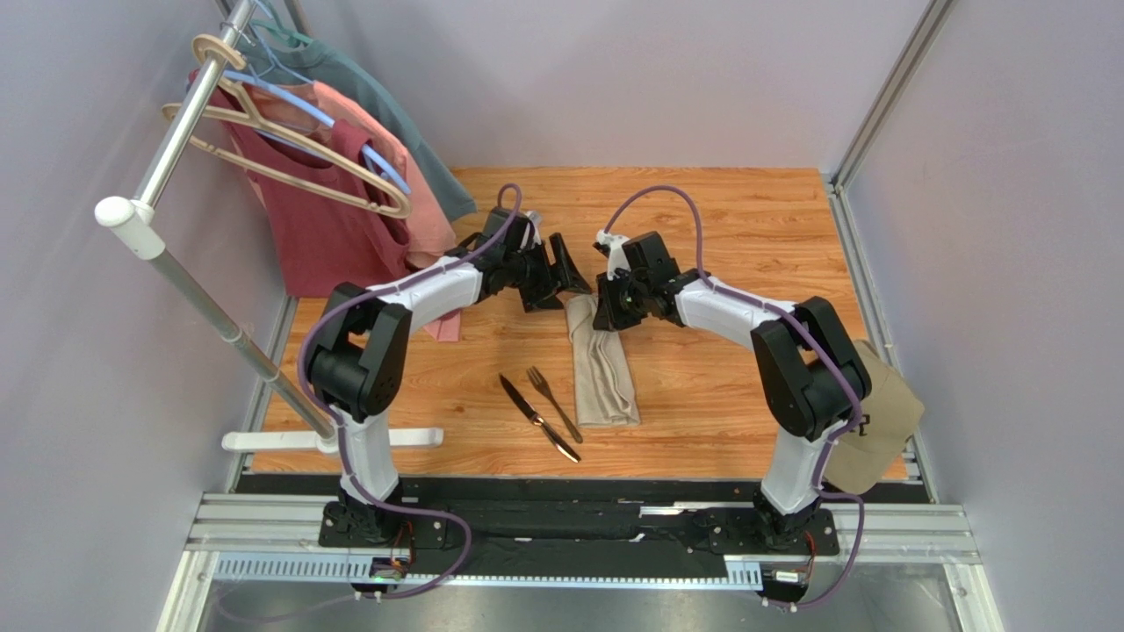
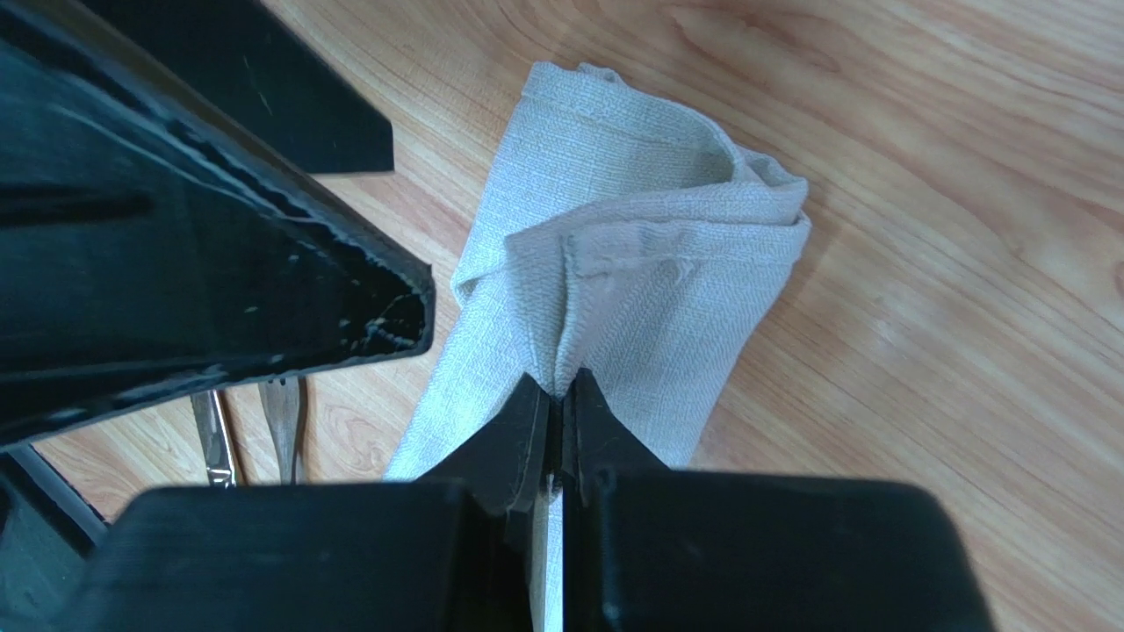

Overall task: Fold the napkin into a case and place the utensils inside
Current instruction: Pick up the top corner of the smaller rectangle folded napkin from the center of the board.

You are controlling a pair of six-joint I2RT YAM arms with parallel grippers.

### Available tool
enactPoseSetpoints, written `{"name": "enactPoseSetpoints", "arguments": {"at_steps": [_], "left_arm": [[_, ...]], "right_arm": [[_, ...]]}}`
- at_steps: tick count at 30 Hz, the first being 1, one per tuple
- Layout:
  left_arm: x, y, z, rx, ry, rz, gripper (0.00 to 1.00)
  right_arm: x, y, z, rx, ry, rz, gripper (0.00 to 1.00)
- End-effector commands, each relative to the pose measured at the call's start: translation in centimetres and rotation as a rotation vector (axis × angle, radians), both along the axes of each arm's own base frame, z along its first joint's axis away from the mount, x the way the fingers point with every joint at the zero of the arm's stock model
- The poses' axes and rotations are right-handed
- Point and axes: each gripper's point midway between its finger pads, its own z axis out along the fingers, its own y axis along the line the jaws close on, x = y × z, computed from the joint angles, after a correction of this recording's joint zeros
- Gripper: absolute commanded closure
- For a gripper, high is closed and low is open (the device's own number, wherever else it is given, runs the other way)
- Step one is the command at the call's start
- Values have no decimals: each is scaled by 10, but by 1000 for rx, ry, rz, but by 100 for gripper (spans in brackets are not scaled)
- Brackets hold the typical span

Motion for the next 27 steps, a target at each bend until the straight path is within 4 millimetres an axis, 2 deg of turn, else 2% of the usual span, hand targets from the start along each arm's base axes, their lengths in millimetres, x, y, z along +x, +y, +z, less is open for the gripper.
{"name": "enactPoseSetpoints", "arguments": {"at_steps": [1, 2, 3, 4, 6, 10, 13, 16, 19, 20, 22, 23, 25, 27], "left_arm": [[7, -14, 23, -101, 154, 20, 16], [6, -15, 21, -105, 179, 14, 16], [5, -19, 15, -114, 206, 4, 1], [7, -21, 17, -120, 220, 14, 1], [8, -21, 7, -106, 250, 20, 1], [10, -27, 7, -111, 265, -1, 1], [8, -32, 5, -121, 280, -19, 4], [7, -39, 2, -134, 292, -38, 16], [8, -44, -1, -145, 291, -51, 33], [8, -44, -1, -148, 293, -51, 46], [13, -43, -3, -163, 278, -52, 59], [12, -45, -1, -174, 283, -61, 78], [17, -45, -2, -182, 279, -65, 98], [21, -41, -3, -180, 272, -52, 100]], "right_arm": [[12, 17, 14, 70, -65, 67, 100], [13, 17, 13, 68, -66, 65, 100], [13, 18, 14, 71, -72, 75, 100], [13, 19, 15, 76, -73, 77, 100], [14, 20, 16, 82, -79, 77, 100], [14, 20, 17, 86, -78, 82, 100], [14, 21, 14, 84, -74, 83, 100], [14, 21, 15, 83, -77, 83, 100], [15, 21, 14, 76, -82, 86, 99], [16, 19, 14, 70, -86, 80, 98], [17, 18, 16, 66, -92, 76, 96], [16, 18, 17, 65, -94, 79, 96], [18, 16, 17, 55, -99, 69, 93], [18, 14, 19, 46, -91, 47, 89]]}}
